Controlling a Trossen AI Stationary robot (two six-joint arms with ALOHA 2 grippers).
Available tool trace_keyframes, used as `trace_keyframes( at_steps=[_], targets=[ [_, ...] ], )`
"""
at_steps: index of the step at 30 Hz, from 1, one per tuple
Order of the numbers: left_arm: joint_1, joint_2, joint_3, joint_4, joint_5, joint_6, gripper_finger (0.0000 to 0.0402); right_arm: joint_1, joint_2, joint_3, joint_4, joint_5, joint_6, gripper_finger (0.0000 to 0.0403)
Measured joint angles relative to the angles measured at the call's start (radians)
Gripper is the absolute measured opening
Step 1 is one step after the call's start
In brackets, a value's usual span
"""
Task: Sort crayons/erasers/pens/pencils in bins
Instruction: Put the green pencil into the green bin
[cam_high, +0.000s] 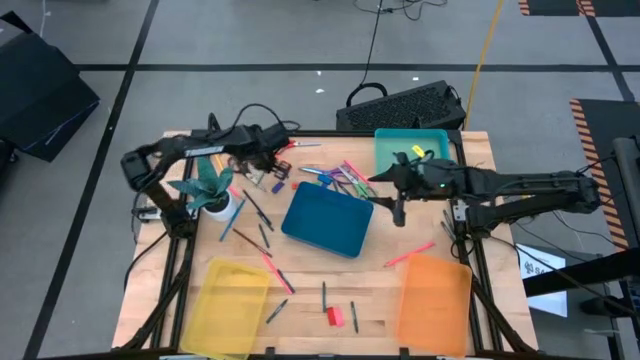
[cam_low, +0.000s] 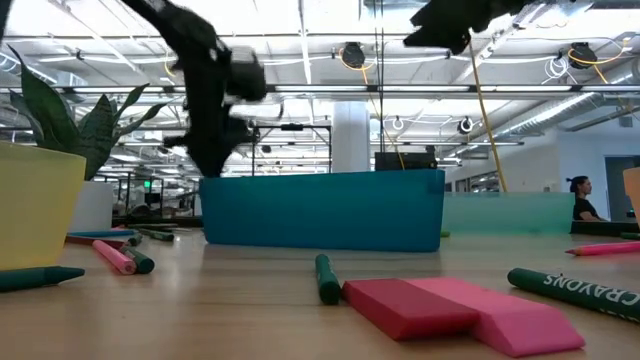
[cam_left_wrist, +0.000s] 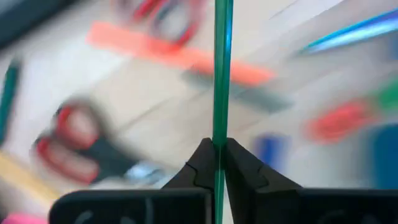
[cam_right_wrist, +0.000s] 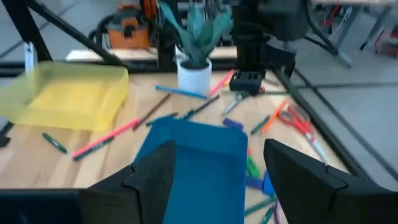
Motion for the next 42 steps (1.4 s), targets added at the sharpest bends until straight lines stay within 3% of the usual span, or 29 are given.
trace_keyframes(
  at_steps=[7, 12, 16, 23, 30, 42],
  targets=[
    [-0.278, -0.133, 0.002, 0.378, -0.093, 0.076, 0.0014, 0.013, -0.066, -0.131, 0.277, -0.001, -0.036, 0.024],
    [-0.477, -0.085, 0.005, 0.734, -0.138, 0.216, 0.0015, 0.013, -0.019, -0.263, 0.495, -0.004, -0.001, 0.024],
    [-0.57, -0.016, 0.002, 0.955, -0.146, 0.36, 0.002, 0.013, 0.039, -0.283, 0.591, -0.011, 0.017, 0.024],
    [-0.632, 0.06, 0.0, 1.135, -0.154, 0.53, 0.0018, 0.014, 0.06, -0.284, 0.691, -0.141, 0.027, 0.024],
    [-0.635, 0.111, 0.003, 1.263, -0.13, 0.566, 0.0015, 0.016, 0.065, -0.284, 0.727, -0.191, 0.028, 0.022],
    [-0.632, 0.129, 0.004, 1.331, -0.119, 0.548, 0.0019, 0.015, 0.065, -0.284, 0.786, -0.19, 0.015, 0.0095]
  ],
)
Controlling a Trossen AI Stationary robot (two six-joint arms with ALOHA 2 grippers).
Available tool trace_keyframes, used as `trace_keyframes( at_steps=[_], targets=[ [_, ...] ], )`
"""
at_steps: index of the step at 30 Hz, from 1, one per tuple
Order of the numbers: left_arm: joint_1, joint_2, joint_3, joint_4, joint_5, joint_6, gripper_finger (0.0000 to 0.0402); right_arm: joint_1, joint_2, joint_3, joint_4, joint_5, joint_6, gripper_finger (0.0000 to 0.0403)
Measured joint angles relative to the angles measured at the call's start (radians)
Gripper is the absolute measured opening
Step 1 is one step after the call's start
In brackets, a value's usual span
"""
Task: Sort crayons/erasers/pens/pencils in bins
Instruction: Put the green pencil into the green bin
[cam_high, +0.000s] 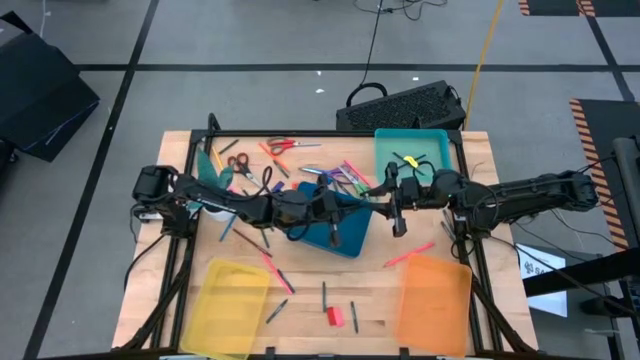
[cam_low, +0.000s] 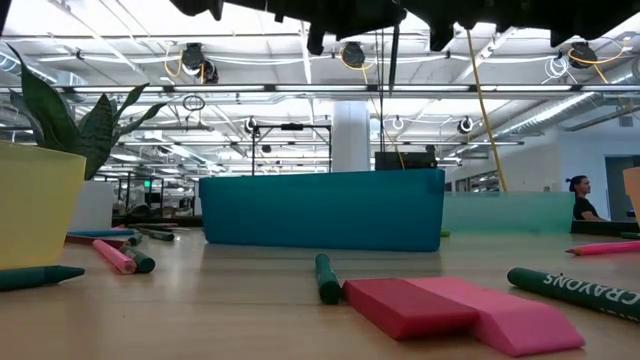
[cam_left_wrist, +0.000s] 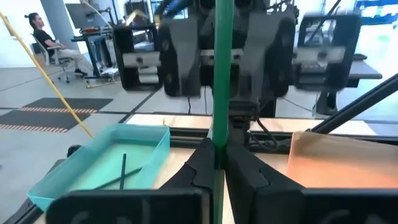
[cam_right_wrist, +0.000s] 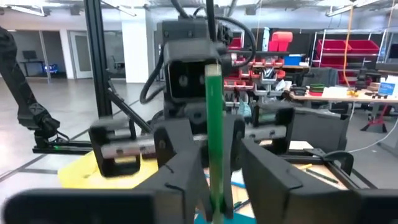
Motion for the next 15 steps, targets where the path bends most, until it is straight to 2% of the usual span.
trace_keyframes(
  at_steps=[6, 9, 12, 15],
  targets=[
    [0.0, 0.002, 0.0, 0.004, 0.0, -0.007, 0.002, 0.0, 0.0, 0.0, -0.003, -0.001, 0.0, 0.0029],
    [0.003, 0.002, 0.0, 0.013, 0.0, -0.015, 0.0028, 0.0, -0.001, 0.0, -0.002, -0.001, 0.001, 0.0011],
    [0.007, 0.002, 0.0, 0.014, 0.002, -0.029, 0.0021, 0.006, -0.001, 0.0, -0.003, 0.001, 0.004, 0.0026],
    [0.01, 0.002, 0.0, 0.019, 0.007, -0.028, 0.0014, 0.011, -0.001, 0.0, -0.013, 0.006, 0.019, 0.0069]
  ],
)
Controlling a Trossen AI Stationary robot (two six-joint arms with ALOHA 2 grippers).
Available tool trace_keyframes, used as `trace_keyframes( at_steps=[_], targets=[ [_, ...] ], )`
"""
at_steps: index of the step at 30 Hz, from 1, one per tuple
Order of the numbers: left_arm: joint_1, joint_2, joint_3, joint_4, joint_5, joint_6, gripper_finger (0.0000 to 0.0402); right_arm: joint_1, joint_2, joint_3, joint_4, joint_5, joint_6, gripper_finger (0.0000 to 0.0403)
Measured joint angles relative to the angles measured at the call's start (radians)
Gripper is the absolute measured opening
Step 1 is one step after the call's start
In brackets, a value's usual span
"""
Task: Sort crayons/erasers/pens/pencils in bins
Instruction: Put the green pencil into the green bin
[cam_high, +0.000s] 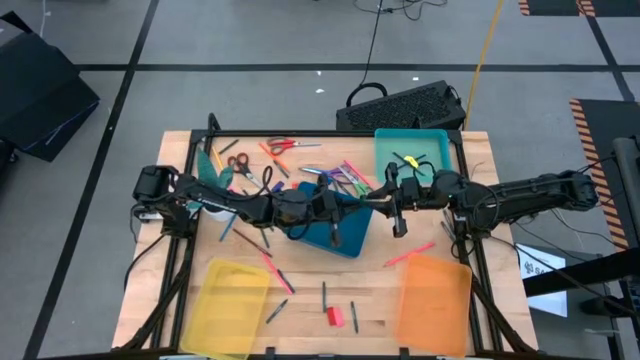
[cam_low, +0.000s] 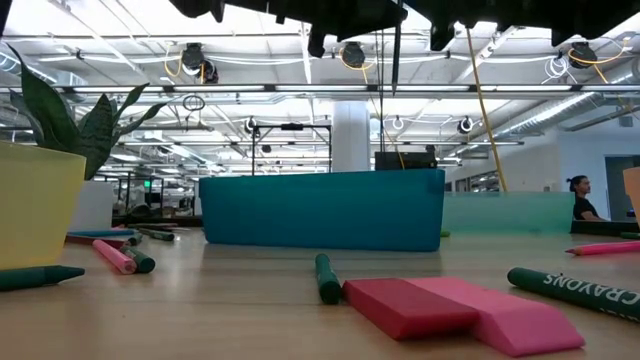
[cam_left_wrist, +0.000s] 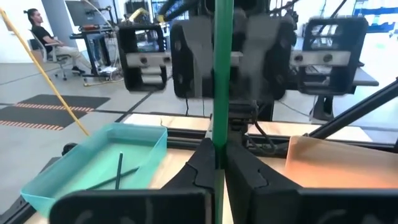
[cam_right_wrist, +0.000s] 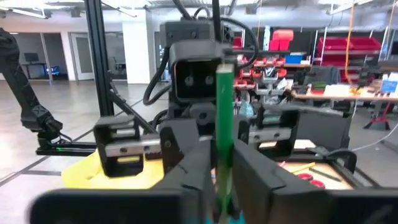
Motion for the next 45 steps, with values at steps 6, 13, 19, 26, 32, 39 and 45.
trace_keyframes(
  at_steps=[6, 13, 19, 26, 32, 39, 45],
  targets=[
    [0.011, -0.001, 0.0, 0.027, 0.018, -0.002, 0.0022, 0.0, 0.001, 0.0, -0.008, -0.004, -0.001, 0.0141],
    [0.028, -0.002, 0.0, 0.045, 0.07, 0.0, 0.0014, 0.0, 0.001, 0.0, -0.011, -0.004, -0.019, 0.0129],
    [0.029, -0.002, 0.0, 0.049, 0.08, 0.007, 0.0025, 0.0, 0.001, 0.0, -0.017, -0.004, -0.026, 0.0091],
    [0.045, -0.002, 0.0, 0.049, 0.117, 0.007, 0.0014, 0.0, 0.001, 0.0, -0.017, 0.002, -0.026, 0.005],
    [0.045, -0.002, 0.0, 0.047, 0.133, 0.022, 0.0036, 0.0, 0.001, 0.0, -0.018, -0.001, -0.027, 0.0012],
    [0.045, -0.002, 0.0, 0.023, 0.132, 0.028, 0.0044, -0.002, 0.001, 0.0, -0.033, 0.003, -0.026, 0.0012],
    [0.047, -0.017, -0.001, -0.064, 0.115, 0.06, 0.0061, -0.003, -0.004, 0.052, -0.166, 0.066, -0.072, 0.0012]
  ],
)
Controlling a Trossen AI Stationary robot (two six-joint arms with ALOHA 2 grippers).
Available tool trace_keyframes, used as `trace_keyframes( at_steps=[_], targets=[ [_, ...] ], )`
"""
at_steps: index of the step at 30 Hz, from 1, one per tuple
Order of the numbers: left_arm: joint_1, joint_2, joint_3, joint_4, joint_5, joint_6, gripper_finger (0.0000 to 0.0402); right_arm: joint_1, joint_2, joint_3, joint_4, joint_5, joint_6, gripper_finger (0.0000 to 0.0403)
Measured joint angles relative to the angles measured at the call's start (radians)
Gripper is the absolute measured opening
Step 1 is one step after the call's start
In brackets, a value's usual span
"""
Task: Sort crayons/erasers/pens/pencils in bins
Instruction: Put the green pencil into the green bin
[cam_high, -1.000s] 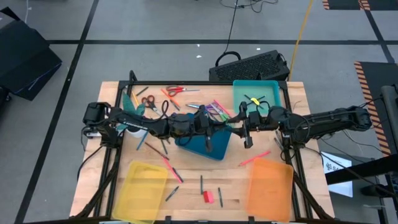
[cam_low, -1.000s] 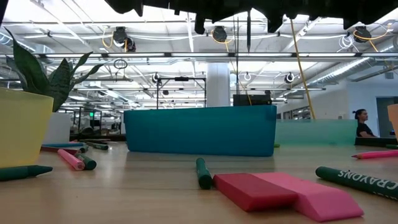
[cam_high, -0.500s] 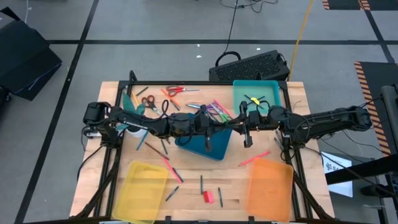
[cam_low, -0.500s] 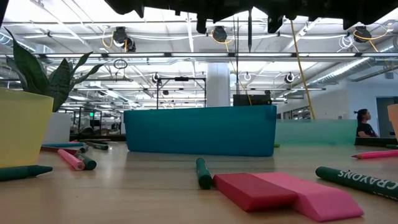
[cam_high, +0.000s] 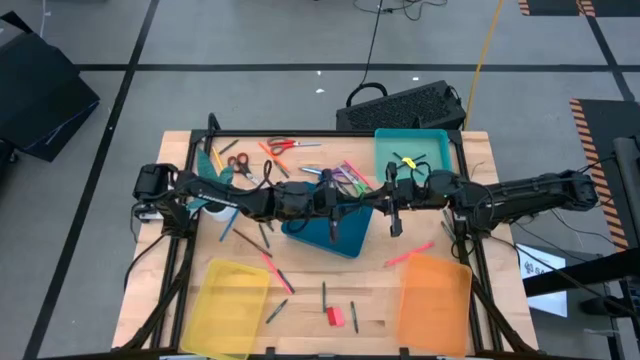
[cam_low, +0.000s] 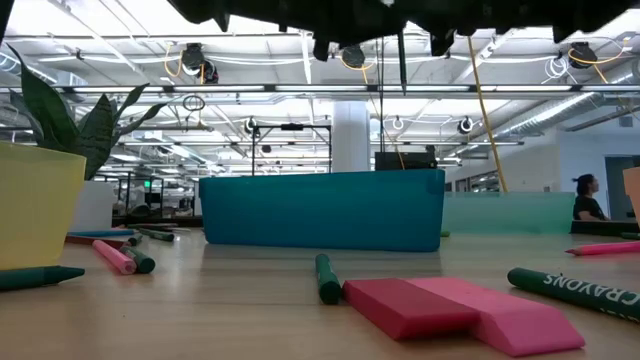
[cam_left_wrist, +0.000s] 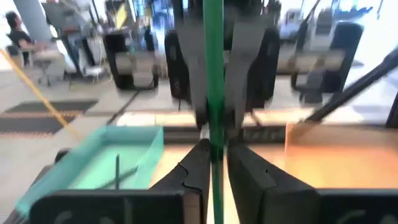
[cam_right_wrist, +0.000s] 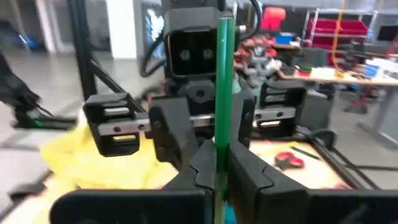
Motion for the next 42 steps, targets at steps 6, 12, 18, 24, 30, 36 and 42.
trace_keyframes(
  at_steps=[6, 12, 18, 24, 30, 36, 42],
  targets=[
    [-0.001, -0.119, 0.0, -0.277, -0.184, -0.013, 0.0158, -0.05, -0.001, 0.178, -0.347, 0.069, -0.096, 0.0012],
    [-0.009, -0.289, 0.001, -0.639, -0.238, -0.103, 0.0254, -0.192, -0.001, 0.318, -0.722, 0.125, -0.169, 0.0012],
    [-0.04, -0.389, 0.0, -0.873, -0.299, -0.21, 0.0283, -0.396, 0.004, 0.332, -0.937, 0.194, -0.262, 0.0012],
    [-0.056, -0.408, 0.0, -0.916, -0.367, -0.241, 0.0285, -0.602, 0.088, 0.332, -1.013, 0.193, -0.305, 0.0012],
    [-0.043, -0.407, 0.0, -0.93, -0.375, -0.241, 0.0285, -0.745, 0.23, 0.332, -1.016, 0.193, -0.348, 0.0012],
    [-0.021, -0.407, 0.0, -0.945, -0.39, -0.238, 0.0285, -0.812, 0.341, 0.371, -1.063, 0.2, -0.421, 0.0012],
    [0.011, -0.408, -0.022, -0.951, -0.397, -0.258, 0.0285, -0.838, 0.445, 0.454, -1.111, 0.271, -0.538, 0.0012]
  ],
)
